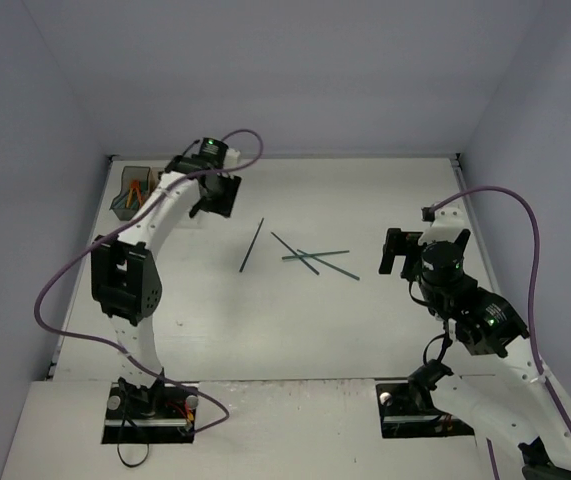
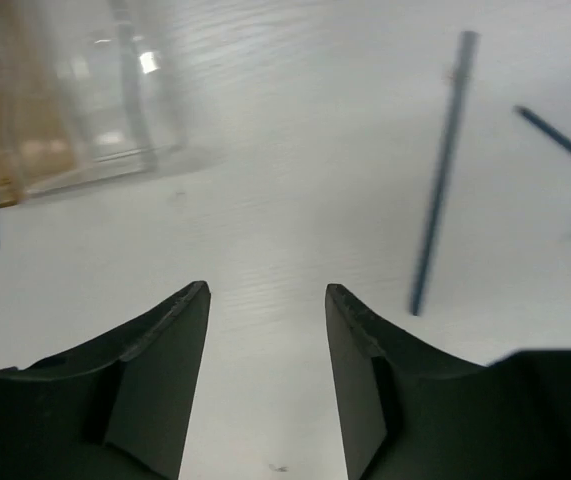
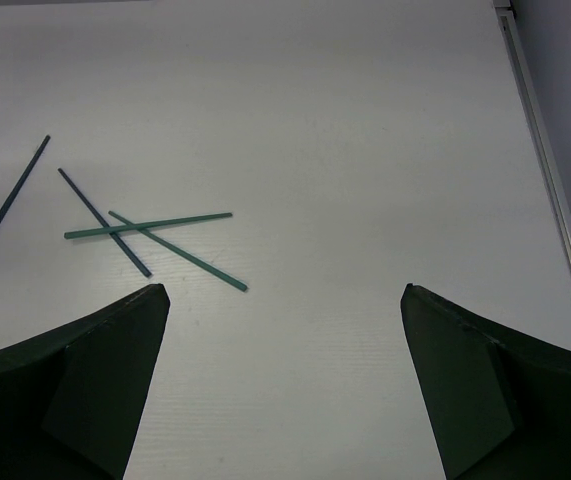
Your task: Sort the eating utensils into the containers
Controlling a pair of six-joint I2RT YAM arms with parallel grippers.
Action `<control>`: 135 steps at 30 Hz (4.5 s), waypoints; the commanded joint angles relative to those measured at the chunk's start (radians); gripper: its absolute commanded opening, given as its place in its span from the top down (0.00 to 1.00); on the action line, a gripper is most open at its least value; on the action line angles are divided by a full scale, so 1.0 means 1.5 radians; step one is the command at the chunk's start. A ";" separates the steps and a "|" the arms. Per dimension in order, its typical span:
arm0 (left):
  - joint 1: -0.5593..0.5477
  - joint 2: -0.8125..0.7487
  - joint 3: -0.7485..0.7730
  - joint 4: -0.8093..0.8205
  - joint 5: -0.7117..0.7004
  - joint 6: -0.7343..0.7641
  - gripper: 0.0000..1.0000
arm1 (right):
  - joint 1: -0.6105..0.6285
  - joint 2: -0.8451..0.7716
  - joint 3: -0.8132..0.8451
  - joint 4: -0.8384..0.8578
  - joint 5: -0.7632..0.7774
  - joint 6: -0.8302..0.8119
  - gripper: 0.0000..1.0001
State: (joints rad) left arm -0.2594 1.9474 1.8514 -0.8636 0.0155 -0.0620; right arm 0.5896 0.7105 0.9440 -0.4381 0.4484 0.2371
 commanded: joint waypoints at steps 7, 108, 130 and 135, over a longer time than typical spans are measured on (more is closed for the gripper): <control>-0.149 -0.032 -0.169 0.146 0.011 -0.120 0.50 | -0.003 -0.019 0.007 0.035 0.019 -0.003 0.00; -0.029 0.015 0.131 -0.044 -0.012 -0.073 0.53 | -0.003 -0.014 0.003 0.035 0.014 0.010 0.00; -0.262 0.084 -0.005 0.076 0.099 0.103 0.51 | -0.002 -0.046 0.004 0.034 -0.002 0.000 0.00; -0.263 0.124 0.029 0.066 0.148 0.174 0.51 | -0.003 -0.043 0.010 0.034 -0.008 0.003 0.00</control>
State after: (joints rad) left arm -0.6571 2.1307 1.8194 -0.7731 0.1535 0.0480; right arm 0.5892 0.6346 0.9398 -0.4385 0.4386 0.2413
